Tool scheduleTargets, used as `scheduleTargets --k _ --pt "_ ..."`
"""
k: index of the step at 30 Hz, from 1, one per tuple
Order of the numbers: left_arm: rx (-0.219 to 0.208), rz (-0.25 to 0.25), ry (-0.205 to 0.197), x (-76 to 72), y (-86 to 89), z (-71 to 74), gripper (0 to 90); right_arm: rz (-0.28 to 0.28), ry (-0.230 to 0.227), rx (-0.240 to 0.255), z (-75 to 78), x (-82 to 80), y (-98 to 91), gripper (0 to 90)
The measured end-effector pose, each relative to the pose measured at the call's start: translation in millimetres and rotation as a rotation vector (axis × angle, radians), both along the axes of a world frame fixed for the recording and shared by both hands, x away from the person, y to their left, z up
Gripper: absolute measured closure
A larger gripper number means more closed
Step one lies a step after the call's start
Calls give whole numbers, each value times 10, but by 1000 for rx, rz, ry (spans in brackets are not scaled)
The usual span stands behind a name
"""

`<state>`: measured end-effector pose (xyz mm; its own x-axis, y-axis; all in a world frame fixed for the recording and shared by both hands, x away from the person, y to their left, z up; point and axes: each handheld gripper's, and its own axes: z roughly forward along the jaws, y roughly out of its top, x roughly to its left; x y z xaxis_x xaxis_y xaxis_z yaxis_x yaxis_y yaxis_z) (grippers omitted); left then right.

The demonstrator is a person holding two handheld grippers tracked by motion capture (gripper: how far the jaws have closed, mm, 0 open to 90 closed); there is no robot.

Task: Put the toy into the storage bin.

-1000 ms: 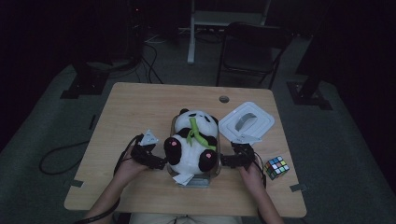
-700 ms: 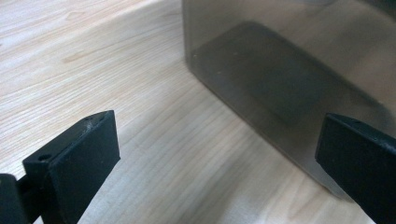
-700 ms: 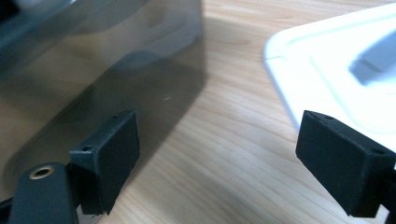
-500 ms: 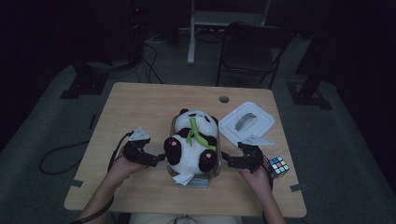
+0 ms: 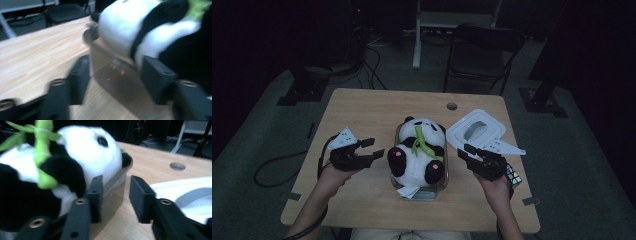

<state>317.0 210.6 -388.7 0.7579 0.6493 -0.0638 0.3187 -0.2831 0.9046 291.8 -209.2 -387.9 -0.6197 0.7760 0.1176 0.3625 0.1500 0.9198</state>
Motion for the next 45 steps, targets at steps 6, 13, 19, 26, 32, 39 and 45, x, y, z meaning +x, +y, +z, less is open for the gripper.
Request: scheduleTargets --k 6,13,19,26,32,39,45 --pt "-22 -45 -67 -128 -36 294 741 37 -29 -6 175 -74 42 900" --pt "-35 -87 -113 -214 -141 543 900 88 -65 6 351 -134 137 900" --pt "-16 -169 -116 -334 -285 620 900 150 -78 20 456 -196 262 900" --pt "26 -206 -88 -338 -390 547 900 233 -48 28 382 -263 424 900" --pt "20 -226 -52 -319 -390 477 900 267 -1 23 234 -262 511 900" --pt "46 -267 7 -290 -447 298 900 277 58 -10 52 -229 544 900" --pt "95 -297 76 -241 -527 87 900 289 117 -30 -137 -174 593 900"
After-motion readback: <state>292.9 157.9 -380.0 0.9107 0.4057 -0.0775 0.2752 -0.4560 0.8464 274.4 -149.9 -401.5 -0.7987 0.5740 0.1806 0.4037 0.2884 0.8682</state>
